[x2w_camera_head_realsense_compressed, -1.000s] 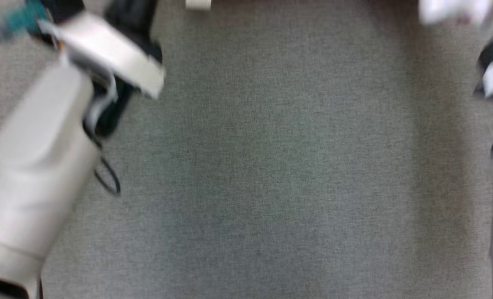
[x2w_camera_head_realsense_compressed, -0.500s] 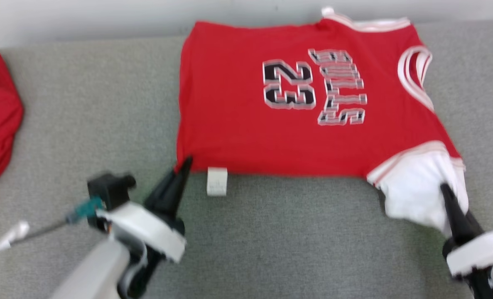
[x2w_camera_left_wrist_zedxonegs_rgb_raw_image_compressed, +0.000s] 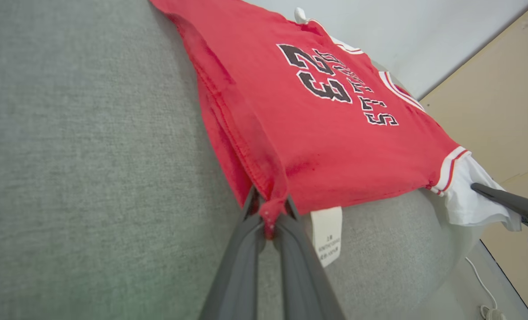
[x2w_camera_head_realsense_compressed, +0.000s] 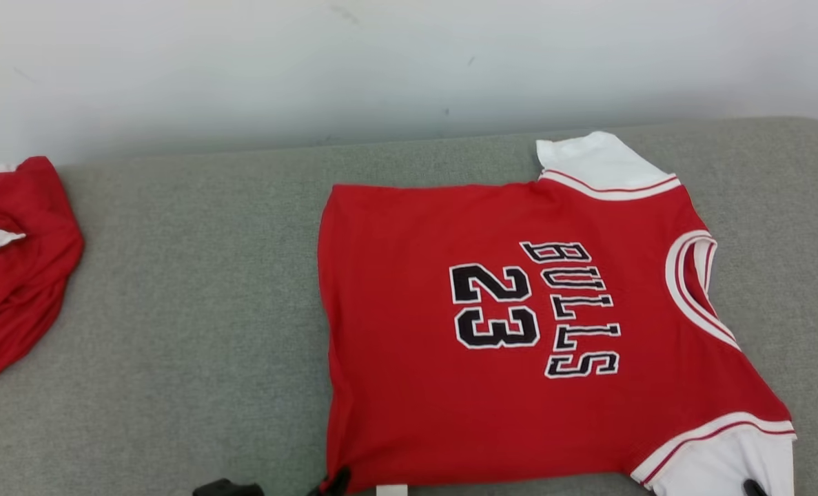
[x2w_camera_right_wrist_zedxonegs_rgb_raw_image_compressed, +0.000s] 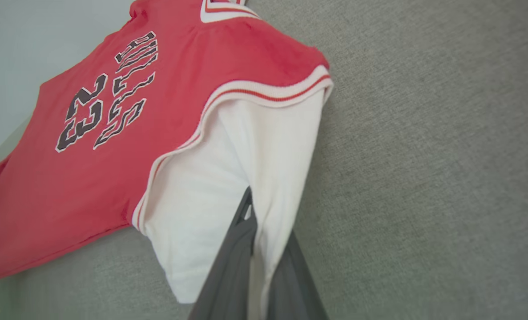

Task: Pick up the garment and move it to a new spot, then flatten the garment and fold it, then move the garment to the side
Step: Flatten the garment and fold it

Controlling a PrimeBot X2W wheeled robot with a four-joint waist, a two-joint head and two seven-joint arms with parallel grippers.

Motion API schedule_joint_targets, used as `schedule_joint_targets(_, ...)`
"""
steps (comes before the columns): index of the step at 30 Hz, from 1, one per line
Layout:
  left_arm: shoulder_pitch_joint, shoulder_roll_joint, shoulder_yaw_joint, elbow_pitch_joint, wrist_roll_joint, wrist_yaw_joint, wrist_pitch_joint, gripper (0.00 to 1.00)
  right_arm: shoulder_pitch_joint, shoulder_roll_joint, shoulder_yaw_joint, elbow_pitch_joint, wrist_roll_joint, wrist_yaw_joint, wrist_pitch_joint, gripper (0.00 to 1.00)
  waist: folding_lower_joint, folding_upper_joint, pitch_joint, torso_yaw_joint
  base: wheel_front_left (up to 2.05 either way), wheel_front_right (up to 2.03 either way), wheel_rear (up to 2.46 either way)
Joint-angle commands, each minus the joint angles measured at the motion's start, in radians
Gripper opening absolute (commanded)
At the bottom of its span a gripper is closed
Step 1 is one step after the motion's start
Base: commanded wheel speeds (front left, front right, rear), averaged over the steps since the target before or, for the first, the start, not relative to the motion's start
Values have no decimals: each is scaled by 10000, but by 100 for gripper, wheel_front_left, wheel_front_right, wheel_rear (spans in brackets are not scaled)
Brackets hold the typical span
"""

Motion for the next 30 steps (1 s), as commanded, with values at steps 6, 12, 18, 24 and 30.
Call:
schedule_joint_targets(6,192,318,109,-623,-415,385,777,0,66,-7,-129,-262,-104,26,419,0,4,0,76,87,0,0,0)
schedule_joint_targets(12,-523,598,183,-1046,-830,558,2148,0,-541,4,-281,-424,-331,26,1177,0,4,0,278,228,0,0,0)
schedule_joint_targets(18,-1480,734,300,-1599,-1448,705,3748,0,-1157,30,-416,-955,-548,26,2297,0,4,0,530,363,0,0,0)
schedule_joint_targets(24,-2504,1021,487,-2167,-2048,851,5289,0,-2149,-345,-321,-1691,-868,26,3600,0,4,0,916,372,0,0,0)
schedule_joint_targets(30,-3617,935,743,-2155,-2384,1114,6200,0,-3381,-633,-289,-1749,-1277,26,4474,0,4,0,1349,479,0,0,0)
